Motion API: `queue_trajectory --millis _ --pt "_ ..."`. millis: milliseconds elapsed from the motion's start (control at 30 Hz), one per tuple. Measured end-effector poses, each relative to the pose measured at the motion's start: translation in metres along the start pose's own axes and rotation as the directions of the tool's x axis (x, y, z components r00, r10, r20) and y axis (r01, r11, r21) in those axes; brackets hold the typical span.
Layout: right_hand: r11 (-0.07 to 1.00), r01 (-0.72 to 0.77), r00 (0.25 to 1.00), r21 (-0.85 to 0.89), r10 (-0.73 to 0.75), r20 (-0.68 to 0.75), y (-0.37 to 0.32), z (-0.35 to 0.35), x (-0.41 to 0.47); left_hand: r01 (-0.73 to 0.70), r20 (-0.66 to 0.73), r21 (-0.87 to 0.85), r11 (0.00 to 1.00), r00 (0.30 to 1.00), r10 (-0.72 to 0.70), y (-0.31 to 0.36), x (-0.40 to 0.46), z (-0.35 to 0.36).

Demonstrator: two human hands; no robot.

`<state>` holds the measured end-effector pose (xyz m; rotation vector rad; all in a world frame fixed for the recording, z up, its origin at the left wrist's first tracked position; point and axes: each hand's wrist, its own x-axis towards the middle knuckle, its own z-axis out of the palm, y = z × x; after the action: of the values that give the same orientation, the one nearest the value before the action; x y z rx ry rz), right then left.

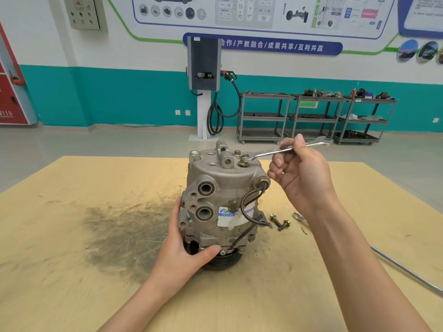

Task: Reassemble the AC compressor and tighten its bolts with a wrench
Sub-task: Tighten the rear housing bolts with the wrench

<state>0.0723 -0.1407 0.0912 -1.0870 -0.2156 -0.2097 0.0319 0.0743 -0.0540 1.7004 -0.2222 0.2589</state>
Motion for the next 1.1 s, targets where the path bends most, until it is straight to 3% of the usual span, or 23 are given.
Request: queue_trajectory --millis 167,400,500,567,667,767,833,900,967,1033,1100 --pt "0.979 -0.175 0.984 0.100 0.171 0.053 0.001 -0.002 0.011 -0.008 0.002 0.020 1.000 1.000 0.007 0.001 0.001 0.001" --pt "0.950 -0.307 0.936 -0.062 0.313 0.159 -0.008 0.004 0.034 -0.024 0.014 -0.008 1.000 1.000 0.024 -0.001 0.001 0.001" --pt "0.949 -0.314 0.935 -0.012 0.312 0.169 -0.004 0.002 0.032 -0.024 0.015 -0.013 1.000 1.000 0.024 -0.003 0.001 0.000" --pt "0.978 -0.206 0.971 0.045 0.198 0.135 0.006 0.000 0.026 -0.022 0.018 -0.013 1.000 1.000 0.023 -0.003 0.001 -0.001" --pt "0.986 0.162 0.987 0.024 -0.163 0.014 0.025 -0.002 0.008 -0.011 0.006 0.003 1.000 1.000 0.011 0.000 0.001 0.000" --pt "0.816 0.528 0.833 -0.237 -0.552 -0.044 0.035 0.000 -0.014 -0.020 0.005 0.015 1.000 1.000 0.020 0.001 0.001 0.001" --pt "0.618 0.689 0.688 -0.378 -0.722 0.074 0.034 0.005 -0.026 -0.021 0.003 0.015 1.000 1.000 0.021 0.001 0.000 0.001" --pt "0.414 0.784 0.558 -0.462 -0.796 0.234 0.029 0.010 -0.033 -0.014 -0.002 0.031 0.999 1.000 0.014 0.001 0.000 0.000" --pt "0.277 0.801 0.490 -0.531 -0.813 0.315 0.024 0.015 -0.034 -0.002 0.000 0.038 0.999 1.000 0.002 0.002 0.001 0.000" --pt "0.246 0.775 0.487 -0.583 -0.820 0.300 0.019 0.019 -0.033 0.009 0.000 0.038 0.999 1.000 -0.009 0.003 0.001 0.000" --pt "0.319 0.743 0.530 -0.588 -0.817 0.226 0.015 0.021 -0.033 0.009 -0.003 0.035 0.999 1.000 -0.009 0.003 0.001 -0.001"
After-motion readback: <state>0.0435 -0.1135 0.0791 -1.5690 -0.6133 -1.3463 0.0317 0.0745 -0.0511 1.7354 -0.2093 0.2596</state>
